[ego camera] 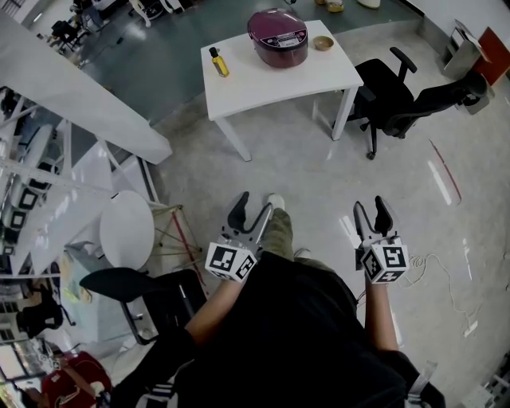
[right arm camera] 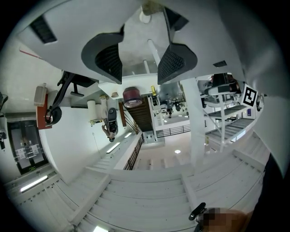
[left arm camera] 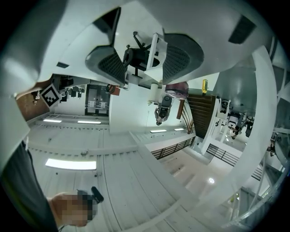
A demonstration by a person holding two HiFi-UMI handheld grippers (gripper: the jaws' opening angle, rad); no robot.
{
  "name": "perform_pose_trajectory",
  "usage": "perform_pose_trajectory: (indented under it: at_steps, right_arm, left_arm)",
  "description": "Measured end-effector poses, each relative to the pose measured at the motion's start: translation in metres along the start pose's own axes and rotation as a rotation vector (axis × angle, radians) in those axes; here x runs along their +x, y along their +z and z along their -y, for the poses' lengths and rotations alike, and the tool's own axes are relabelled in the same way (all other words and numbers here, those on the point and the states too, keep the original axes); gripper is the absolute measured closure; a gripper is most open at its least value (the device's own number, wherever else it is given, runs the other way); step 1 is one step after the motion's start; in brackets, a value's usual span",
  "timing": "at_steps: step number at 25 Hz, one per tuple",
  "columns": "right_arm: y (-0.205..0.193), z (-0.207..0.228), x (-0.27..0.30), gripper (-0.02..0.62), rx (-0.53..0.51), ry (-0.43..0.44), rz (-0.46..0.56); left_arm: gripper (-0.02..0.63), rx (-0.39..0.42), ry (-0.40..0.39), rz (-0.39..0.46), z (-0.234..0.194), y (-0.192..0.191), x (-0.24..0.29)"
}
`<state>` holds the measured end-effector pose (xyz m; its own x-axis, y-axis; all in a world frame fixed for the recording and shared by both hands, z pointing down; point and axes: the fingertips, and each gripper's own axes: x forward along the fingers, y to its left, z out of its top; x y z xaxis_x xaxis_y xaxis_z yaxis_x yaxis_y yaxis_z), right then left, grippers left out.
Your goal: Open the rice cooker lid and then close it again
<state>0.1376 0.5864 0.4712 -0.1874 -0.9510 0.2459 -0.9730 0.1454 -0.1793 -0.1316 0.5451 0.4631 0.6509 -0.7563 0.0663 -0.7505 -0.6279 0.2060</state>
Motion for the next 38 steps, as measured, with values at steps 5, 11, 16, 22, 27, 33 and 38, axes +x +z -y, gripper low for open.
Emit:
perform_pose_trajectory:
  at_steps: [5,11,16,22,27,33,38]
  right_arm:
    - [0.003,0.001,0.005,0.380,0.016,-0.003,0.008]
    - [0.000,0.020,0.016,0.380,0.015,-0.016,-0.019]
    - [0.003,0.051,0.046,0.380,0.018,-0.038,-0.044]
    - [0.025,0.069,0.129,0.380,0.003,0.006,-0.080]
    - [0.081,0.069,0.213,0.380,-0.036,0.080,-0.077]
    - [0.109,0.062,0.287,0.380,-0.015,0.133,-0.072]
    - [0.111,0.062,0.332,0.380,-0.041,0.162,-0.117]
  left_arm:
    - [0.367,0.013,-0.049,-0.004,0.006,-0.001,0.022]
    - [0.365,-0.004,-0.116,-0.019,0.014,-0.007,0.071]
    - [0.364,0.003,-0.148,-0.022,0.005,-0.009,0.121]
    - [0.364,-0.044,-0.110,-0.012,-0.039,-0.002,0.185]
    - [0.362,-0.064,-0.067,-0.004,-0.079,0.012,0.240]
    - [0.362,-0.101,-0.032,0.010,-0.127,0.027,0.290]
    - [0.362,-0.095,-0.017,0.016,-0.160,0.035,0.320]
